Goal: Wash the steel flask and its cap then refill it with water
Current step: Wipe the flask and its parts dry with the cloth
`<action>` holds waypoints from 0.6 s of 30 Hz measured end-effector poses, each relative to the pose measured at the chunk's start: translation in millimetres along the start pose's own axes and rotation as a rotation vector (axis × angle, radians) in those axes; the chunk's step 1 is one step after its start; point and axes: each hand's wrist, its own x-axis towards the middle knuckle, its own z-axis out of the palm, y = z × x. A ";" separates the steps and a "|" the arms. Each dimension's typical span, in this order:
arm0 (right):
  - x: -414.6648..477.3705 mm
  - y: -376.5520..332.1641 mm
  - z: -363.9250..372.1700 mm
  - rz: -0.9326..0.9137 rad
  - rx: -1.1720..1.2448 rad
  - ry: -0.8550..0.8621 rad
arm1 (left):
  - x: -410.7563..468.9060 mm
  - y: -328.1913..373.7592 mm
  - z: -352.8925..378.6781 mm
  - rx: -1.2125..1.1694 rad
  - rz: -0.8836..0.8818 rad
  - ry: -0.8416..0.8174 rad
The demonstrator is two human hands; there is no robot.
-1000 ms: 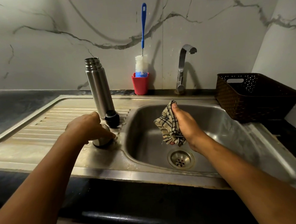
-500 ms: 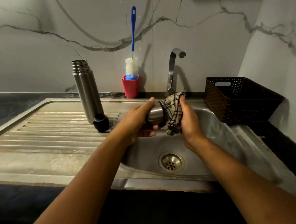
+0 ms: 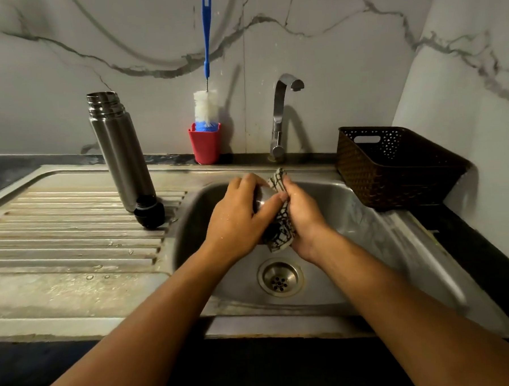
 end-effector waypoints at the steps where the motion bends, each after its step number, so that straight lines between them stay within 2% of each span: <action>1: -1.1 -0.7 -3.9 0.066 0.048 -0.031 | 0.4 -1.4 0.0 0.018 0.054 -0.044; 2: -1.3 -1.6 -7.8 0.094 0.101 -0.043 | 0.9 -2.1 -0.7 -0.054 0.058 -0.083; 3: 0.3 -4.0 -12.0 0.086 0.154 -0.023 | 1.6 2.2 -4.2 -0.251 0.000 -0.096; 5: 7.6 -13.3 -19.5 -0.021 0.228 0.045 | 6.3 2.5 -11.8 -0.633 -0.211 0.002; 7: 7.5 -20.4 -21.4 -0.186 0.254 0.105 | 10.3 -1.0 -18.0 -0.747 -0.444 0.135; 9: 2.0 -18.1 -15.1 -0.322 0.204 0.105 | 10.1 -4.8 -14.1 -0.814 -0.603 0.142; 12: -7.6 2.5 6.7 -0.438 -0.050 -0.004 | 6.5 -1.6 -1.5 -0.815 -0.610 0.133; 15: -11.3 9.1 20.4 -0.472 -0.035 -0.028 | 10.2 -5.4 -4.7 -0.866 -0.604 0.226; 18: -14.1 4.6 18.1 -0.486 -0.087 -0.078 | 11.0 -11.6 -13.6 -0.905 -0.622 0.222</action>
